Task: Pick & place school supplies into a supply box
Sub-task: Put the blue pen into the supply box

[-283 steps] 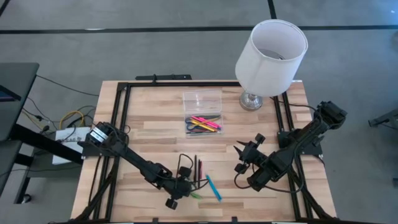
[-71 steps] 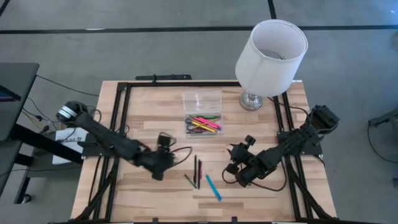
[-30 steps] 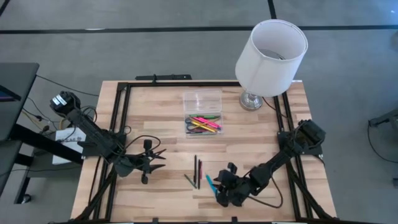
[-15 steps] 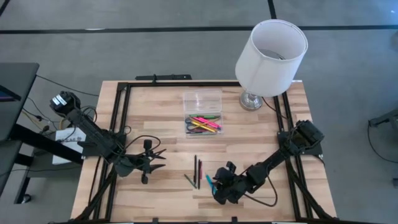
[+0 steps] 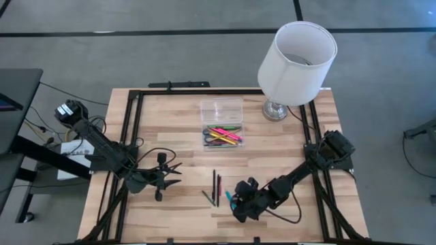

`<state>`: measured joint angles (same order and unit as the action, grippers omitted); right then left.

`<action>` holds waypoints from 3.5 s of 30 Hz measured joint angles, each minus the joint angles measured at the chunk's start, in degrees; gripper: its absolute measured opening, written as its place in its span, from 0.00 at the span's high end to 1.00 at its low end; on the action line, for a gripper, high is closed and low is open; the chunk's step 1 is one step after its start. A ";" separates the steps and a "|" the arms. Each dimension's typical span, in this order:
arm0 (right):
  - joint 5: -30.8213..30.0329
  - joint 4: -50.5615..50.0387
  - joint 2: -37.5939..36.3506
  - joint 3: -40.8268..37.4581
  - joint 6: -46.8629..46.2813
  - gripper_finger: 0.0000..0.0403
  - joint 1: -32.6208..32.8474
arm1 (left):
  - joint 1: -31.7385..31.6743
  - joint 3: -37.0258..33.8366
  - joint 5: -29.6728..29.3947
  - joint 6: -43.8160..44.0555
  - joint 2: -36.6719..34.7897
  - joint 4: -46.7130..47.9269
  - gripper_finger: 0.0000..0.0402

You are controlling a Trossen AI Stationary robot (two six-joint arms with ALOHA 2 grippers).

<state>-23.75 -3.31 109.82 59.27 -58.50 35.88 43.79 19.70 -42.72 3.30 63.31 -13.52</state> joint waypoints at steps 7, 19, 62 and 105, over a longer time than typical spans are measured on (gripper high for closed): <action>-0.05 0.11 0.00 0.00 0.12 0.62 0.52 | 0.00 0.01 -0.02 0.11 0.00 -0.04 0.69; -0.33 -1.42 0.17 -0.04 -2.56 0.54 0.31 | 0.00 0.02 0.00 0.51 0.00 -0.08 0.69; 3.16 -2.41 5.38 0.38 17.03 0.73 1.20 | 0.00 0.04 0.07 1.53 0.04 0.09 0.69; 15.14 -28.60 0.09 3.67 13.34 0.72 -2.01 | 0.00 0.04 0.31 3.42 0.04 1.60 0.69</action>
<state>-8.60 -31.91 109.91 62.94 -45.16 33.87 43.79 19.75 -42.41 6.72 63.35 -11.92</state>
